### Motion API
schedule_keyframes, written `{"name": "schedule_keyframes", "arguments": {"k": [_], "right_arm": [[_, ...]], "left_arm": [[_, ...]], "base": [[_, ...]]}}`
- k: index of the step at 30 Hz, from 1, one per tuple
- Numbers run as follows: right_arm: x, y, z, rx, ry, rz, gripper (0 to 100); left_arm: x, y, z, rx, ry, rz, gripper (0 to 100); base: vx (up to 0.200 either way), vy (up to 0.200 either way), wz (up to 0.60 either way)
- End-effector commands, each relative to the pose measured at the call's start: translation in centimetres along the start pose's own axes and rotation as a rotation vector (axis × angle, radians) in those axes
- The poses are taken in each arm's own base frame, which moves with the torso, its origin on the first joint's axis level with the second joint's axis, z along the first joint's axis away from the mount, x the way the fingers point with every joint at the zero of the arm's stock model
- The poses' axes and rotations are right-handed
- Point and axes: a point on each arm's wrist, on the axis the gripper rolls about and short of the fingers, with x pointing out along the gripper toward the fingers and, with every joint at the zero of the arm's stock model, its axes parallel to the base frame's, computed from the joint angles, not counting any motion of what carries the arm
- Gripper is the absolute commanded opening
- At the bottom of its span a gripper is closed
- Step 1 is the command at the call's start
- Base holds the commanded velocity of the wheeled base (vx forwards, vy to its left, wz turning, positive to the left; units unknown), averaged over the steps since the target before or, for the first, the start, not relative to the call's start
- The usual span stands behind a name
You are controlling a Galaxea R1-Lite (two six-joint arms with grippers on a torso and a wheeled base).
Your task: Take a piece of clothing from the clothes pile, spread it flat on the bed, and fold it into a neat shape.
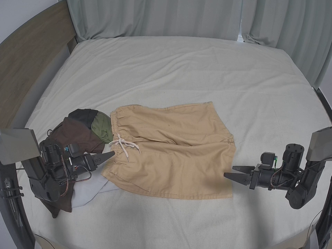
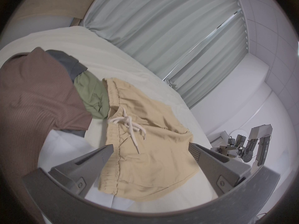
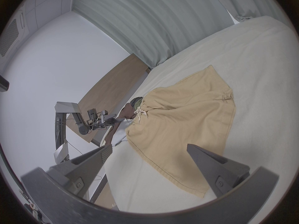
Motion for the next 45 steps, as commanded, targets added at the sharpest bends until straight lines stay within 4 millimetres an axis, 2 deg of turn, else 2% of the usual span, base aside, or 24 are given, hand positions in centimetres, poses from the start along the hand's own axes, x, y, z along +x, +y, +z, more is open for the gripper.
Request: {"name": "schedule_keyframes", "arguments": {"k": [1, 7, 17, 21, 31, 45], "right_arm": [[0.0, 0.0, 0.0, -0.003, 0.001, 0.001, 100], [0.0, 0.0, 0.0, -0.003, 0.001, 0.001, 100], [0.1, -0.2, -0.3, 0.002, 0.008, -0.001, 100], [0.2, -0.3, -0.3, 0.004, 0.01, -0.002, 100], [0.2, -0.3, -0.4, -0.02, 0.012, -0.001, 100], [0.2, -0.4, -0.4, -0.019, 0.011, -0.004, 100]], "left_arm": [[-0.6, 0.2, -0.4, -0.025, 0.017, 0.021, 100], [-1.0, 0.6, -1.3, -0.071, 0.064, 0.049, 100], [-1.1, 1.2, -1.5, -0.089, 0.073, 0.068, 100], [-1.1, 1.4, -2.3, -0.119, 0.114, 0.084, 100], [0.3, 3.1, -3.8, -0.111, 0.131, 0.15, 100], [1.2, 2.7, -4.1, -0.105, 0.144, 0.123, 100]], "base": [[0.0, 0.0, 0.0], [0.0, 0.0, 0.0], [0.0, 0.0, 0.0], [0.0, 0.0, 0.0], [0.0, 0.0, 0.0], [0.0, 0.0, 0.0]]}}
